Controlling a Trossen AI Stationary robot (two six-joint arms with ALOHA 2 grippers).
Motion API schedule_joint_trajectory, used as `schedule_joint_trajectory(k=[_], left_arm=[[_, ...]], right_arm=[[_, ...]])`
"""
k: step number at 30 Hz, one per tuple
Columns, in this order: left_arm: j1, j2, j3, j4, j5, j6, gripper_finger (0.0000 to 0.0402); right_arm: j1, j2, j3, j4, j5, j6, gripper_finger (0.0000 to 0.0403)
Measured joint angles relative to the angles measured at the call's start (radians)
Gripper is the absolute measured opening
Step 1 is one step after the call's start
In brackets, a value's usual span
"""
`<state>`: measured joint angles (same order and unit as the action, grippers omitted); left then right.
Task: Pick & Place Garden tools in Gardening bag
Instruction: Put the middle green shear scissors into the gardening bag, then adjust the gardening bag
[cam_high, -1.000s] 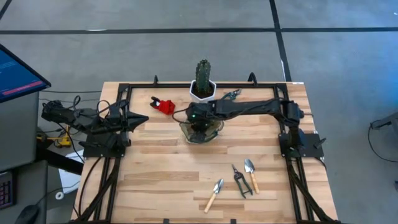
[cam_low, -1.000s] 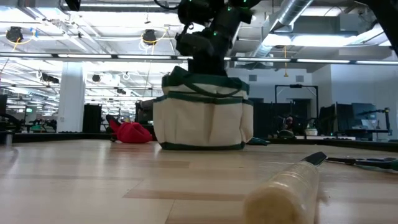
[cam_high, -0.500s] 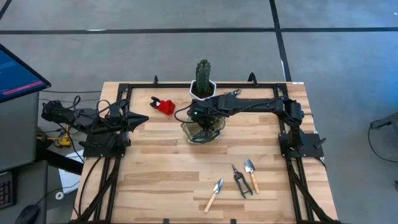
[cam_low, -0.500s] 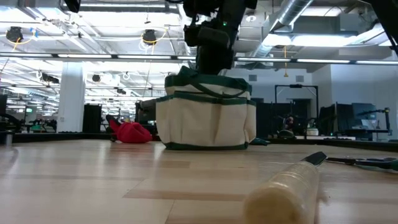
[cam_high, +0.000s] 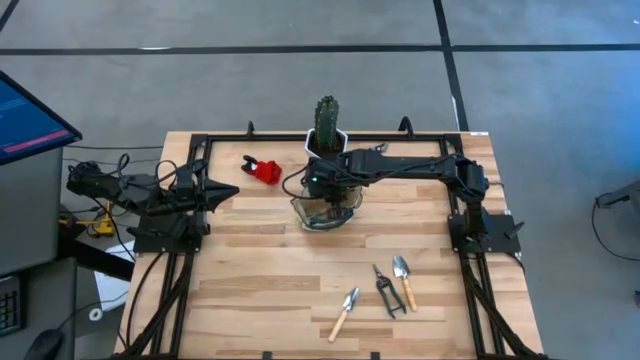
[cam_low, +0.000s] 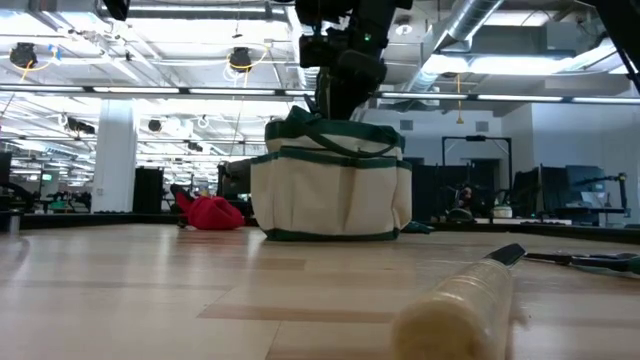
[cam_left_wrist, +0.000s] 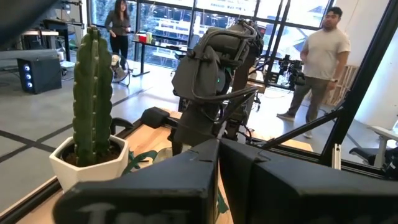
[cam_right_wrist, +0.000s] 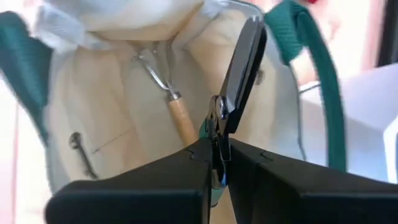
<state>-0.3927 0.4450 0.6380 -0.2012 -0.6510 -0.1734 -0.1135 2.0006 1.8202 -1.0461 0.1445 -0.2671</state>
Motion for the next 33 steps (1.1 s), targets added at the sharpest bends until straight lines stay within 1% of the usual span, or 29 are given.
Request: schedule_joint_trajectory(k=[4,9,13,15,19,21,23,28,31,33], left_arm=[[0.0,0.0,0.0,0.0,0.0,-0.013,0.0003],[0.0,0.0,0.0,0.0,-0.007,-0.019,0.0003],[0.0,0.0,0.0,0.0,-0.008,-0.019,0.0003],[0.0,0.0,0.0,0.0,-0.008,-0.02,0.0003],[0.0,0.001,0.0,0.0,-0.008,-0.026,0.0003],[0.0,0.002,0.0,-0.001,-0.008,-0.027,0.0003],[0.0,0.001,0.0,0.0,-0.008,-0.027,0.0003],[0.0,0.001,0.0,0.0,-0.008,-0.027,0.0003],[0.0,0.001,0.0,0.0,-0.008,-0.037,0.0003],[0.0,0.001,0.0,0.0,-0.008,-0.041,0.0003]], right_arm=[[-0.005,0.0,0.0,-0.047,-0.016,-0.005,0.0013],[-0.008,0.054,-0.001,-0.117,-0.037,-0.021,0.0013],[-0.004,0.09,-0.004,-0.125,-0.053,-0.037,0.0013],[0.003,0.106,0.004,-0.092,-0.052,-0.043,0.0013],[0.001,0.107,-0.002,-0.088,-0.05,-0.045,0.0018],[0.001,0.106,0.0,-0.058,-0.045,-0.051,0.0042],[0.001,0.107,0.007,-0.061,-0.038,-0.05,0.0077],[0.0,0.106,0.082,-0.081,-0.039,-0.058,0.0163],[-0.008,0.106,0.15,-0.13,-0.039,-0.058,0.0199],[-0.015,0.106,0.203,-0.187,-0.039,-0.057,0.0213]])
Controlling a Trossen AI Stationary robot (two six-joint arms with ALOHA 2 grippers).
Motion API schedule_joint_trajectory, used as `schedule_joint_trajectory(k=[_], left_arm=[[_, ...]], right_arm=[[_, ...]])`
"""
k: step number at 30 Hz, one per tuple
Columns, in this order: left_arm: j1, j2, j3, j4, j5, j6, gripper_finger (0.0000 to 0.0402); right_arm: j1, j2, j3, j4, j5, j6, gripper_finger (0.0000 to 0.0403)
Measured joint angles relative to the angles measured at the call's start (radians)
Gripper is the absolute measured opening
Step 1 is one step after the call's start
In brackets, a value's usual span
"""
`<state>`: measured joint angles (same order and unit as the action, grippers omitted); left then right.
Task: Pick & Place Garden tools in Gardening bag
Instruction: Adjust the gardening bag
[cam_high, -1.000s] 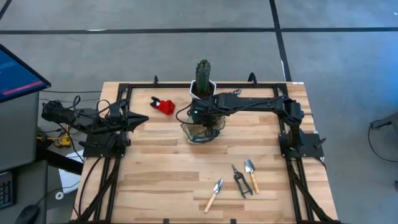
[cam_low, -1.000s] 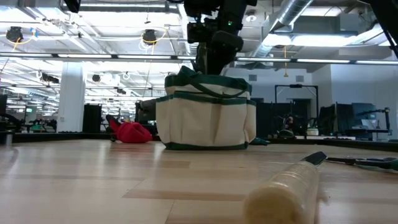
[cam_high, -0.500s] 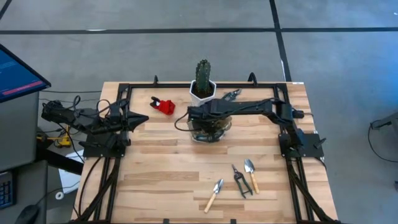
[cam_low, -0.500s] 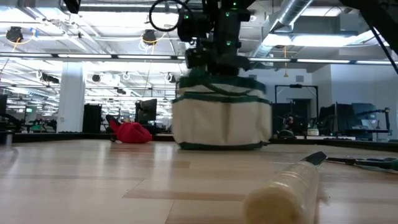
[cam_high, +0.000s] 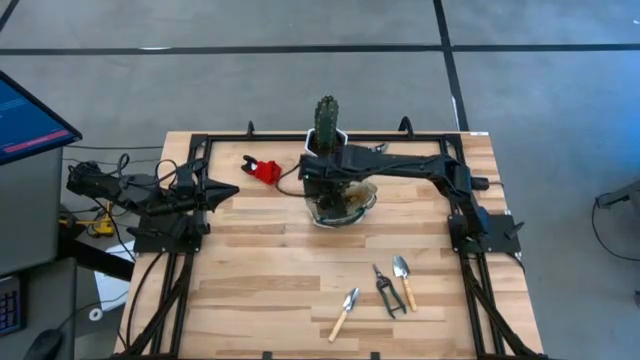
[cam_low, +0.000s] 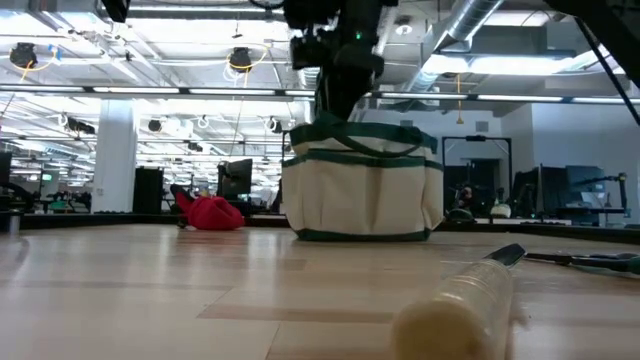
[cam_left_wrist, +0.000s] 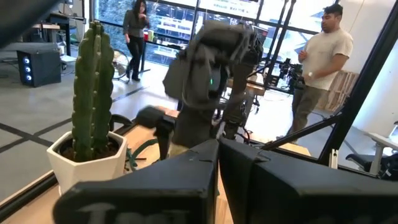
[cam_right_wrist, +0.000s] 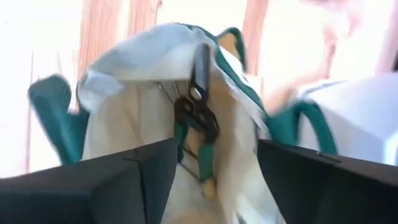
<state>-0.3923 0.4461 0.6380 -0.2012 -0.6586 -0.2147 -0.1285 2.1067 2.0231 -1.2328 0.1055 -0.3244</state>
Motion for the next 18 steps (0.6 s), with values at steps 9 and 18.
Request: schedule_joint_trajectory(k=[9,18], left_arm=[[0.0,0.011,0.0,-0.002,0.0,-0.001,0.0003],[0.001,0.137,0.0,0.001,0.048,-0.06,0.0003]], right_arm=[[-0.019,-0.002,0.256,-0.289,-0.013,0.136,0.0163],[-0.006,-0.047,0.28,-0.334,-0.038,0.248,0.0011]])
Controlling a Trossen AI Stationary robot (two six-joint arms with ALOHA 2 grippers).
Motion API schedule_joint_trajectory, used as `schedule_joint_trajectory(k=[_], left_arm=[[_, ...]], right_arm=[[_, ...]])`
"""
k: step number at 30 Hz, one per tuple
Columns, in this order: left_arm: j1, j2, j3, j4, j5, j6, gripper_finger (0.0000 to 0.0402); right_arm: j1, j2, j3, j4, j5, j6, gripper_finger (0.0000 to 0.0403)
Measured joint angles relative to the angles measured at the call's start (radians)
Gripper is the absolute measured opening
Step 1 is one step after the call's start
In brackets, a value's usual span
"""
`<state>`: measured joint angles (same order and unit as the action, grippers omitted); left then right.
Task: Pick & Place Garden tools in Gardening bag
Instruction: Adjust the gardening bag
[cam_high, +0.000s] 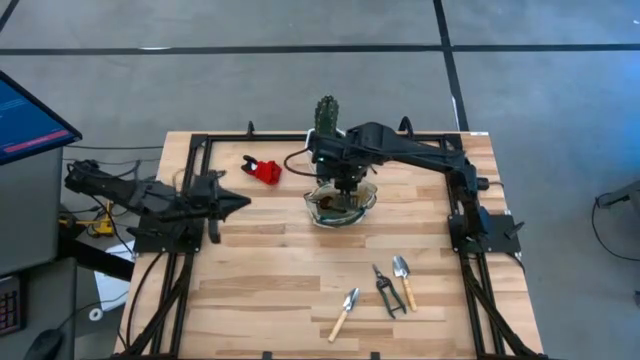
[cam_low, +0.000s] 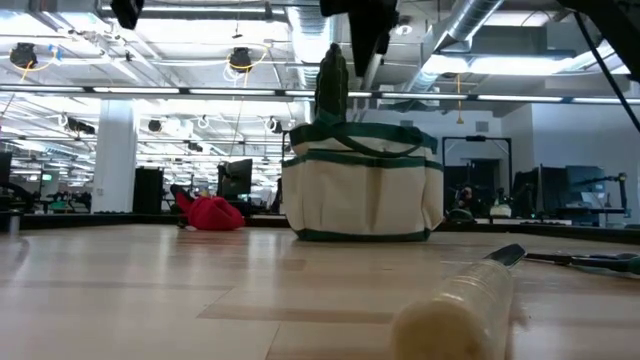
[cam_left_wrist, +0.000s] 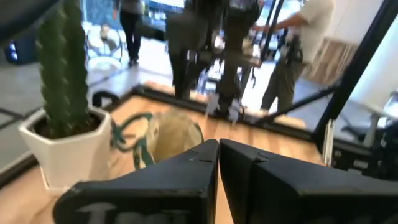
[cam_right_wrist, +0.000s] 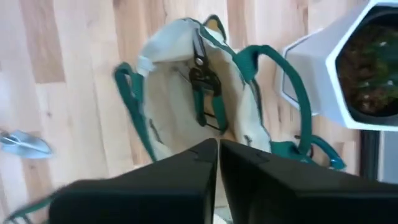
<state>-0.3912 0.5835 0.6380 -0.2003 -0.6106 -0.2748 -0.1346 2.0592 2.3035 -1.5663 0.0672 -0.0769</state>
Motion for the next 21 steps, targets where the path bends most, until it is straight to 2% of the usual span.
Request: schedule_joint_trajectory(k=[9,16,21], left_arm=[[0.004,0.133,0.0,0.008,-0.029,-0.048,0.0003],[0.049,0.138,0.0,0.036,-0.006,-0.047,0.0003],[0.089,0.137,0.0,0.053,0.053,-0.046,0.0003]], right_arm=[[-0.003,-0.066,-0.001,0.001,0.0,0.069,0.0001],[0.025,-0.178,-0.001,0.085,-0.008,0.104,0.0],[0.062,-0.269,-0.001,0.176,-0.016,0.113,0.0]])
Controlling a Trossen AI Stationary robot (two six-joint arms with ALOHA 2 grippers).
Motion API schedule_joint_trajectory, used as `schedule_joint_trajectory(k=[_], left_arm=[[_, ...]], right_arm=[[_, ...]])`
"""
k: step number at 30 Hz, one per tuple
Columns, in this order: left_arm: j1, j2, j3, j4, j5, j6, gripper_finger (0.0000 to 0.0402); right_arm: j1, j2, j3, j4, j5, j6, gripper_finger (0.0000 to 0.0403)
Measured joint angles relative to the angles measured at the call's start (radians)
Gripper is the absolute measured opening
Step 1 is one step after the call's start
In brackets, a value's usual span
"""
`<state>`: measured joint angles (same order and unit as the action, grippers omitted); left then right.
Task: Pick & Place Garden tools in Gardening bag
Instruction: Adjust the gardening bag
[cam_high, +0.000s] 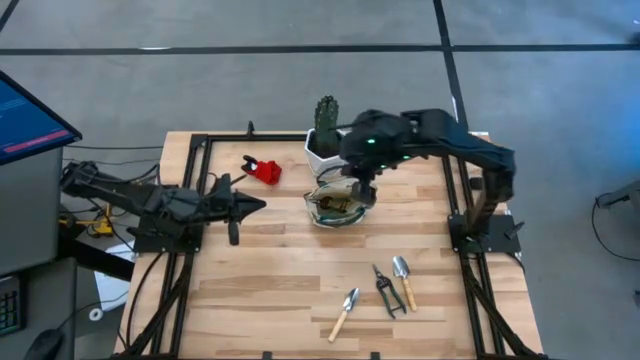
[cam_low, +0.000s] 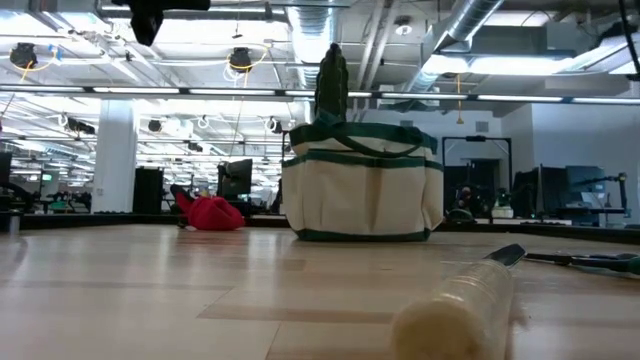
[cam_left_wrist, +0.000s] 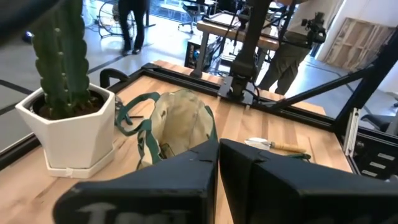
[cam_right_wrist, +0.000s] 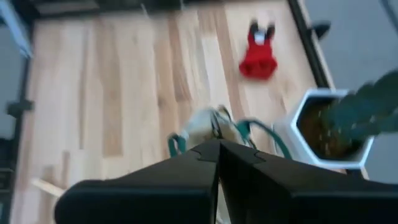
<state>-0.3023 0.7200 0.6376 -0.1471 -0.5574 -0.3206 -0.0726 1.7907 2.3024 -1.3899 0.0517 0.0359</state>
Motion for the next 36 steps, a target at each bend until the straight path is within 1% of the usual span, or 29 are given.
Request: schedule_joint_trajectory(k=[4,9,13,15,17,20,23,25,29,33,36], left_arm=[[0.029,0.0,0.0,0.002,0.035,0.001,0.0003],[0.059,0.001,0.0,0.008,0.079,0.005,0.0003],[0.075,0.001,0.0,0.013,0.086,0.007,0.0003],[0.082,0.001,0.0,0.016,0.086,0.009,0.0003],[0.086,0.001,0.0,0.018,0.086,0.009,0.0003],[0.089,0.011,0.0,0.043,0.085,0.009,0.0003],[0.089,0.046,0.0,0.08,0.085,0.01,0.0003],[0.089,0.088,0.0,0.122,0.085,0.01,0.0003],[0.11,0.21,0.0,0.215,0.085,0.001,0.0003],[0.16,0.338,0.0,0.284,0.075,-0.045,0.0003],[0.203,0.419,0.0,0.296,0.073,-0.105,0.0003]], right_arm=[[0.027,-0.062,0.0,0.036,0.011,0.003,0.0],[0.063,-0.118,-0.009,0.013,0.113,0.036,0.0],[0.101,-0.199,-0.129,0.048,0.157,0.063,0.0],[0.125,-0.256,-0.234,0.108,0.157,0.068,0.0],[0.144,-0.331,-0.374,0.207,0.156,0.07,0.0],[0.159,-0.469,-0.625,0.391,0.152,0.089,0.0],[0.156,-0.611,-0.872,0.554,0.125,0.125,0.0],[0.146,-0.7,-1.014,0.619,0.125,0.173,0.0],[0.106,-0.852,-1.265,0.657,0.158,0.314,0.0],[0.067,-0.945,-1.471,0.737,0.216,0.407,0.0],[0.027,-0.976,-1.587,0.813,0.216,0.445,0.0]])
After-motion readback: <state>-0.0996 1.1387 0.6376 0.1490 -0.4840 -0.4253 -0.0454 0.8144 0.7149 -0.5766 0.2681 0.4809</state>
